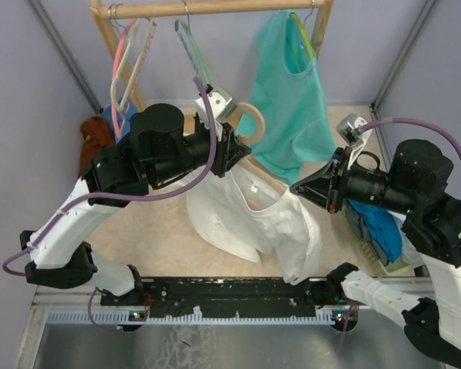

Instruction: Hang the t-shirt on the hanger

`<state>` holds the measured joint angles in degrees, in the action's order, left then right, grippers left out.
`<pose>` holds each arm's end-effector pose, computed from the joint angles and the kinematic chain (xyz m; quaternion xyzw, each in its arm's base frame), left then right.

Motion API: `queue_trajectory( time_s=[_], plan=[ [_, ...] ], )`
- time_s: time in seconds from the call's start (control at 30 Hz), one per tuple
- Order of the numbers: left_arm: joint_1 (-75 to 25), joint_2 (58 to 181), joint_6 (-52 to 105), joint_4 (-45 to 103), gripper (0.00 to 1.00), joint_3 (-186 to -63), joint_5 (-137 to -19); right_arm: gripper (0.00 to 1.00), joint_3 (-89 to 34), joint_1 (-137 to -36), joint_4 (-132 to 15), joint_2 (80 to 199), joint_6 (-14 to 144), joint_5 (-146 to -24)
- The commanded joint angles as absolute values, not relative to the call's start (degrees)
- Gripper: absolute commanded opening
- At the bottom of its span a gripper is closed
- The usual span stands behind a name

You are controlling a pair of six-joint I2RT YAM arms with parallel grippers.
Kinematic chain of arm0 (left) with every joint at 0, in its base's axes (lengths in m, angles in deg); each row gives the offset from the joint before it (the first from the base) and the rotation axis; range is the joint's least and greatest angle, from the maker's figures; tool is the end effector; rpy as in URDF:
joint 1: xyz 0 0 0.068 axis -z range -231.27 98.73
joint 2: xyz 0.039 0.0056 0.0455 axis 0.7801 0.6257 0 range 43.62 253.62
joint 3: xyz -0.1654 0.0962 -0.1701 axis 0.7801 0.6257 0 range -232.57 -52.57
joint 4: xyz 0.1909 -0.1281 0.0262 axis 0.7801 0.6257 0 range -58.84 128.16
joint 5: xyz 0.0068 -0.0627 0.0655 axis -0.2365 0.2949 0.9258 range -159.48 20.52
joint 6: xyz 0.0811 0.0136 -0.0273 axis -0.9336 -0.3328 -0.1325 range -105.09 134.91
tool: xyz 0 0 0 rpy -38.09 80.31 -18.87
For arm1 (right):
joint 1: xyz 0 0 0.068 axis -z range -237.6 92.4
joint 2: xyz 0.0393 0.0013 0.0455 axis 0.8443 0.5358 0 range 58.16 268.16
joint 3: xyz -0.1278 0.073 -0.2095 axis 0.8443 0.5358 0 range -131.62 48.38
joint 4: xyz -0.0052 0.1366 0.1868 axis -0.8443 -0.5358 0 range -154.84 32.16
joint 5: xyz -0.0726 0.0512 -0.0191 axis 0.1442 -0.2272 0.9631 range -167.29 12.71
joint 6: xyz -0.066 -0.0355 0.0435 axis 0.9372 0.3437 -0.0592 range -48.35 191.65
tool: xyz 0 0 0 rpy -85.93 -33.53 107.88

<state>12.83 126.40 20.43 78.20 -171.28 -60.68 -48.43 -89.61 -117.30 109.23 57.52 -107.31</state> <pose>0.1297 -0.2404 0.5027 0.3342 0.6954 -0.3129 0.5539 0.0702 0.0891 0.4664 -0.2761 0.7255 0.4212 0.4690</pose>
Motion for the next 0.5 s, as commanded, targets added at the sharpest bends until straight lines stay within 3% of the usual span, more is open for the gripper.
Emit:
queue_trajectory(
  time_s=[0.0, 0.4, 0.47],
  plan=[
    [12.72, 125.07, 19.90, 73.58, 0.05, -173.21, -62.16, 0.01, -49.56, -89.50, -113.55, 110.90, 56.79, -108.51],
    [12.72, 125.21, 19.77, 72.38, 0.05, -172.91, -62.83, 0.00, -52.76, -89.48, -110.29, 113.69, 54.92, -111.08],
    [12.72, 125.06, 19.79, 72.55, 0.05, -172.93, -62.57, 0.22, -53.92, -89.49, -111.53, 113.59, 55.09, -109.85]
  ],
)
